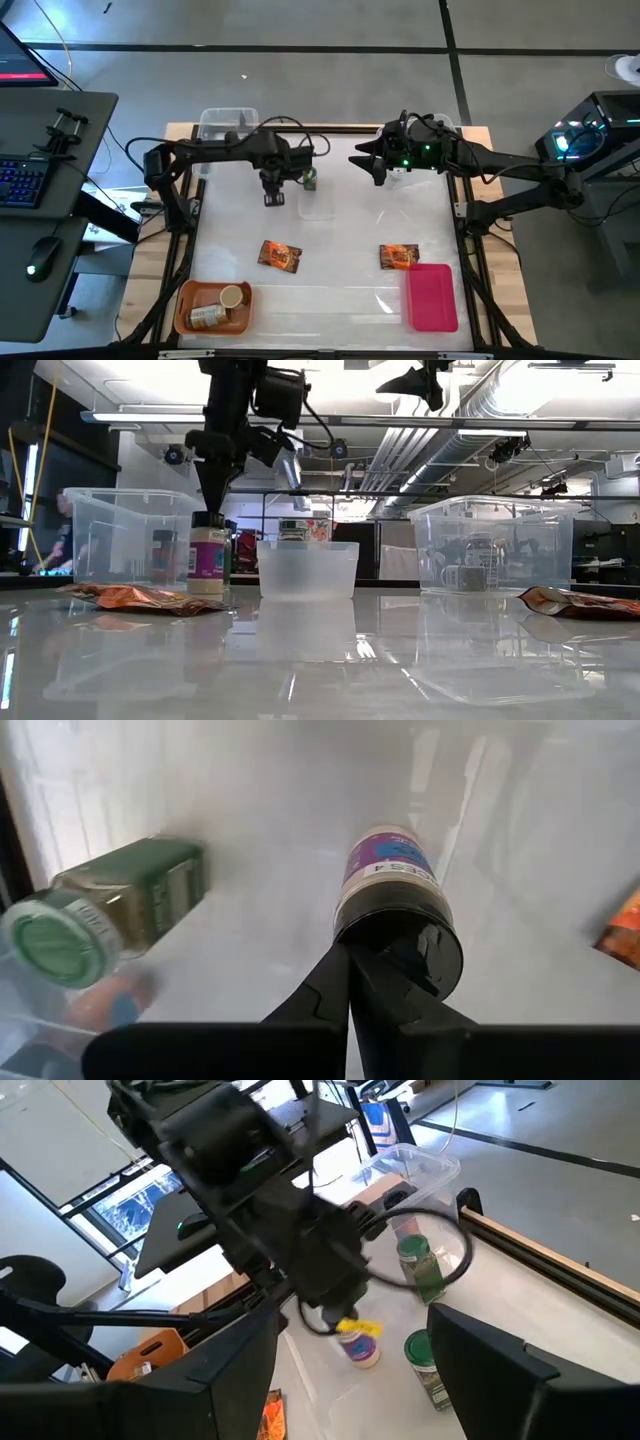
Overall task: Sort spices by type
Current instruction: Put the black seasoning bottle into the left large transparent bin
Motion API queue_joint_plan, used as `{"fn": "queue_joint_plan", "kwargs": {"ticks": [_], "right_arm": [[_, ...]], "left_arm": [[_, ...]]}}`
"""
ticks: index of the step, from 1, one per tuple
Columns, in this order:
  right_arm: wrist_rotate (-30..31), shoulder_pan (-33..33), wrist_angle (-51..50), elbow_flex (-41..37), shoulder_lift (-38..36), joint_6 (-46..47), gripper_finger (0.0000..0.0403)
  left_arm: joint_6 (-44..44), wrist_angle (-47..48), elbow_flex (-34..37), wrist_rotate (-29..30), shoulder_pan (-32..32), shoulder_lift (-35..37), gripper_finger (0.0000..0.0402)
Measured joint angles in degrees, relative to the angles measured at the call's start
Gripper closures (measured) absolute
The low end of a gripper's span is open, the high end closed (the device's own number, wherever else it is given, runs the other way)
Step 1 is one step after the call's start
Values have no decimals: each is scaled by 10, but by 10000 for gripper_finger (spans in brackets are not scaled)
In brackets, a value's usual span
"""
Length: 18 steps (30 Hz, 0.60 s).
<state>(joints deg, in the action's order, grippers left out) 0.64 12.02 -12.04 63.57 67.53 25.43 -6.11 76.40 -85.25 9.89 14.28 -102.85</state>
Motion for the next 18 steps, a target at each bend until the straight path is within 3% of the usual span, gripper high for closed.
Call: {"fn": "queue_joint_plan", "kwargs": {"ticks": [9, 18], "right_arm": [[1, 0, -11, 0, 0, -4, 151], [2, 0, -10, 0, 0, -15, 151]], "left_arm": [[10, 10, -9, -2, -42, -2, 401], [-45, 52, -93, 14, -42, -2, 401]]}}
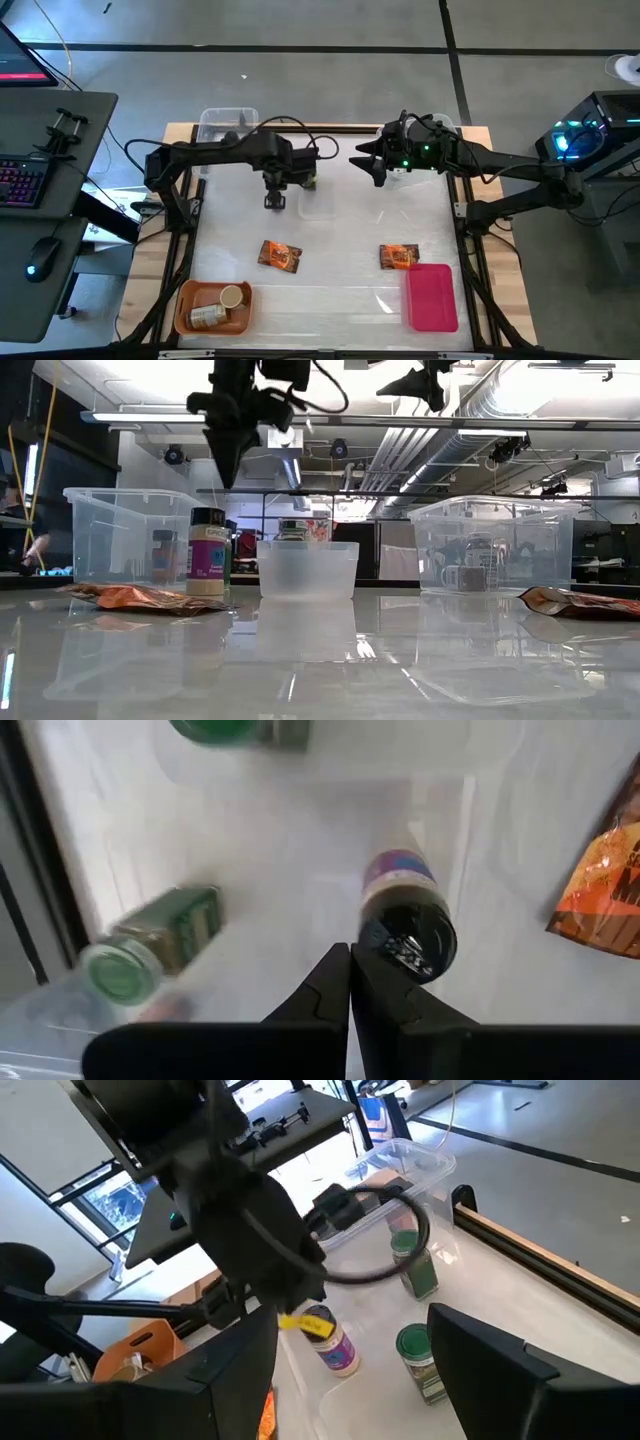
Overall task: Sort spices by type
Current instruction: Put the black seasoning bottle into the left large transparent bin
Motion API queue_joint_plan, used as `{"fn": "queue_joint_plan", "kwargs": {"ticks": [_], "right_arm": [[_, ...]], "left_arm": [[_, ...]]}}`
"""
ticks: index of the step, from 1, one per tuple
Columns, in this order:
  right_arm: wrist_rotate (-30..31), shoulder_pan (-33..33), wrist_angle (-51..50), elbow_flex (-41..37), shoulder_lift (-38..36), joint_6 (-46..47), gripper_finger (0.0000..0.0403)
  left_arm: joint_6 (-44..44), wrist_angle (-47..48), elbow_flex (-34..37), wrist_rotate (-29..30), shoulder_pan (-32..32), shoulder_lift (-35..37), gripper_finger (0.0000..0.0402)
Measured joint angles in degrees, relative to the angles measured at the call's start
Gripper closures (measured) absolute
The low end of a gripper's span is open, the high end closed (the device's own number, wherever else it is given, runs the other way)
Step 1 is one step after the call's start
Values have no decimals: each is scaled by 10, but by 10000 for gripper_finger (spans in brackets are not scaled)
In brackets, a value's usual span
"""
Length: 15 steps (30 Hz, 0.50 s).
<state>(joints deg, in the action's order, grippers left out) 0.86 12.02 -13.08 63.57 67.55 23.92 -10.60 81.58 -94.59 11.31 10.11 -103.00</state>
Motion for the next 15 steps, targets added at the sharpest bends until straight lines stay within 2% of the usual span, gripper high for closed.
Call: {"fn": "queue_joint_plan", "kwargs": {"ticks": [6, 10, 15], "right_arm": [[0, 0, 0, 0, 0, -9, 151], [0, 0, -1, 0, 0, -9, 151], [0, 0, -14, 0, 0, -7, 151]], "left_arm": [[-19, 32, -33, 2, 0, 1, 374], [-19, 78, -34, -2, 0, 1, 330], [-21, 81, -34, -22, 0, 1, 261]]}}
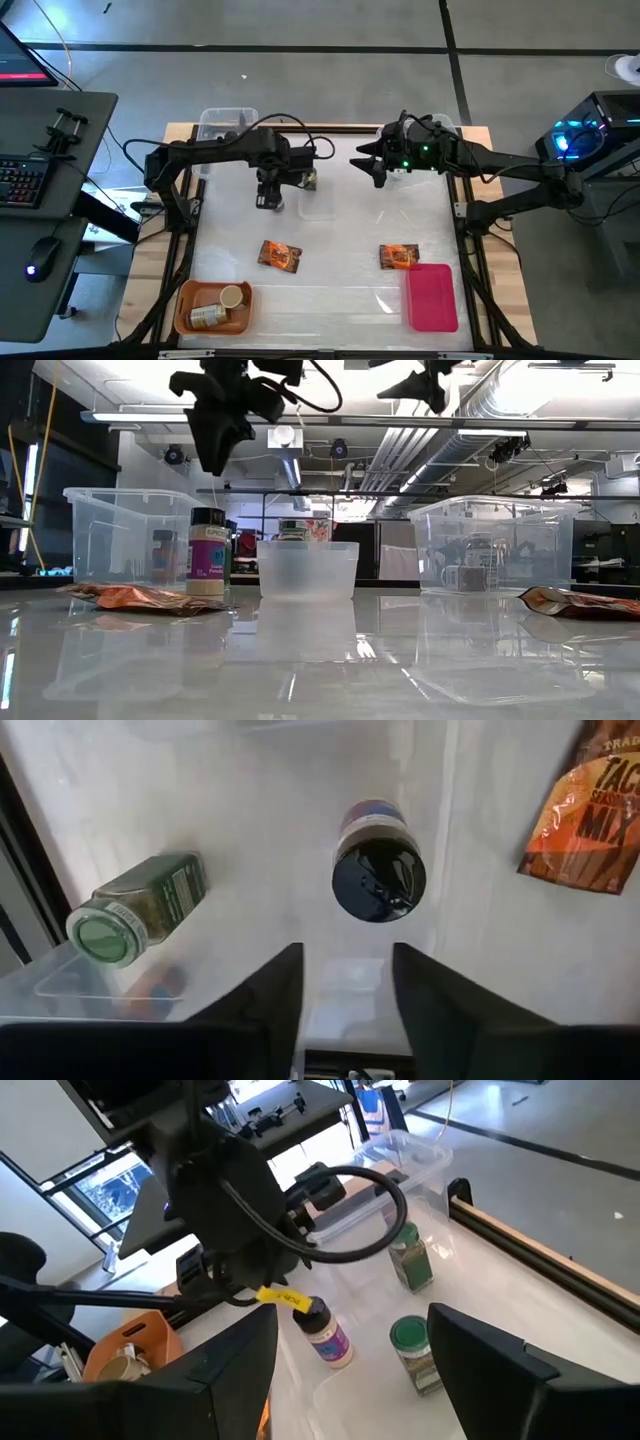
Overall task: Sort spices by type
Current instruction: Put the black seasoning bottle into the left large transparent bin
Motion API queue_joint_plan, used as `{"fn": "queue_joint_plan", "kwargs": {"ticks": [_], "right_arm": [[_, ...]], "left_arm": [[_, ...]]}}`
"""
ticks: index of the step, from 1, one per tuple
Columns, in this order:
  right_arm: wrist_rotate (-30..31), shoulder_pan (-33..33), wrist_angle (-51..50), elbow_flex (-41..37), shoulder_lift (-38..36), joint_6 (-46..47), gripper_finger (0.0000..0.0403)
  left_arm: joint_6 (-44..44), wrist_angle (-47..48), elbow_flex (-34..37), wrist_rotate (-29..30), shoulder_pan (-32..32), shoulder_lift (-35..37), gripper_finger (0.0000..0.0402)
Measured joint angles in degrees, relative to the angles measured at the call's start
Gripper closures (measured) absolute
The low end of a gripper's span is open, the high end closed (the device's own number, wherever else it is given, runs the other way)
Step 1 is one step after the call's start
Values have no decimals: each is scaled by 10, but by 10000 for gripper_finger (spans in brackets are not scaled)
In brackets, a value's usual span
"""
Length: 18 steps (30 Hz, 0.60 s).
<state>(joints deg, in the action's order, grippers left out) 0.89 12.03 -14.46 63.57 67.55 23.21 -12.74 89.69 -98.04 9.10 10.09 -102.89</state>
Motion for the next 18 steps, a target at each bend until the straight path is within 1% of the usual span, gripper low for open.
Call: {"fn": "queue_joint_plan", "kwargs": {"ticks": [4, 6, 10, 14, 18], "right_arm": [[0, 0, -14, 0, 0, 16, 151], [0, 0, -21, 0, 0, 24, 151], [0, 0, -33, 0, 0, 38, 151], [0, 0, -35, 0, 0, 40, 151], [-2, 0, -36, 0, 0, 53, 151]], "left_arm": [[-9, -17, 0, 0, 0, 0, 207], [4, -27, 0, -1, 1, 0, 182], [39, -32, 3, -41, 1, 0, 142], [31, -47, 43, -55, 1, 6, 121], [4, -107, 115, -73, 5, 37, 117]]}}
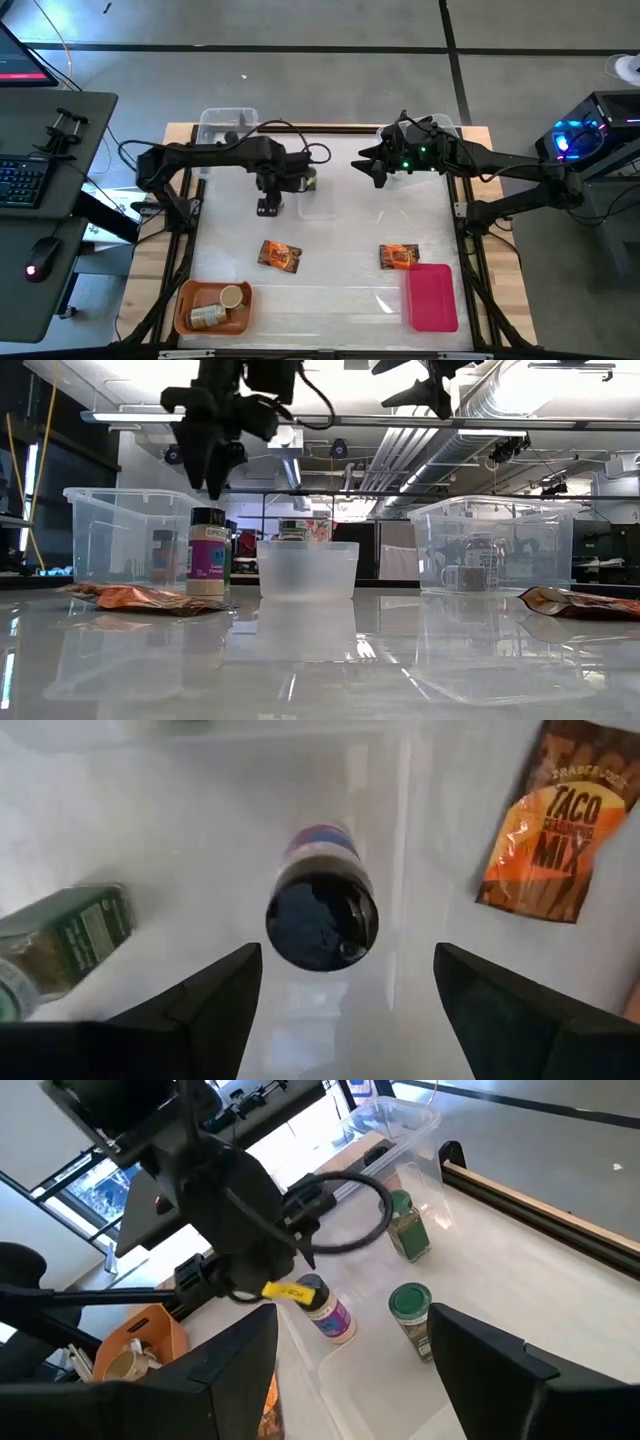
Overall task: Sort spices by type
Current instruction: Put the black seasoning bottle into the left large transparent bin
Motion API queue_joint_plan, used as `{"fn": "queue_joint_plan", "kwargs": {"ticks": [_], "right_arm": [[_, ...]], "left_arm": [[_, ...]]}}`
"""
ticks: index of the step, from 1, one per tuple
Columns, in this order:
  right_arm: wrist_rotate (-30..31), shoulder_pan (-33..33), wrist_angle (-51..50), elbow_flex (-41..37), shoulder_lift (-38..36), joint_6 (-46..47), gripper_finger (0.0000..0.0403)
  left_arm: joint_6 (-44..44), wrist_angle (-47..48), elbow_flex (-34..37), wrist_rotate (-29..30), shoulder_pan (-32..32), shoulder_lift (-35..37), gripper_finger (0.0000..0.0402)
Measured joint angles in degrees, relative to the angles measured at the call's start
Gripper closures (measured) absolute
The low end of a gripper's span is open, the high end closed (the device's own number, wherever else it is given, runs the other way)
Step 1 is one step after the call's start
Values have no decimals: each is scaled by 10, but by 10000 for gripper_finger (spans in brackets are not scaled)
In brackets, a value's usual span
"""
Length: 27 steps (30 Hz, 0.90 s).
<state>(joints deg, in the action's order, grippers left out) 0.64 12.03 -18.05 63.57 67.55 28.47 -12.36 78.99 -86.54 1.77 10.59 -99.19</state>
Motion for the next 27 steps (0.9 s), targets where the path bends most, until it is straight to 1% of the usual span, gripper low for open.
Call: {"fn": "queue_joint_plan", "kwargs": {"ticks": [2, 7, 10, 12, 14, 19, 23, 27], "right_arm": [[-2, 0, -2, 0, 0, 0, 151], [-2, 0, -2, 0, 0, -3, 151], [-2, 0, -2, 0, 0, -3, 151], [-2, 0, -2, 0, 0, -4, 151], [-2, 0, -2, 0, 0, -4, 151], [-2, 0, -2, 0, 0, -4, 151], [-2, 0, -2, 0, 0, -4, 151], [-2, 0, -2, 0, 0, -4, 151]], "left_arm": [[3, -29, 24, 0, 0, 28, 117], [5, -151, 75, 4, 0, 124, 117], [-9, -175, 106, -8, 0, 153, 117], [-16, -178, 126, -36, 0, 161, 117], [-26, -178, 144, -47, 0, 162, 117], [-30, -227, 178, -36, 0, 160, 117], [-35, -229, 188, -19, 0, 160, 117], [-35, -229, 198, -16, 3, 161, 117]]}}
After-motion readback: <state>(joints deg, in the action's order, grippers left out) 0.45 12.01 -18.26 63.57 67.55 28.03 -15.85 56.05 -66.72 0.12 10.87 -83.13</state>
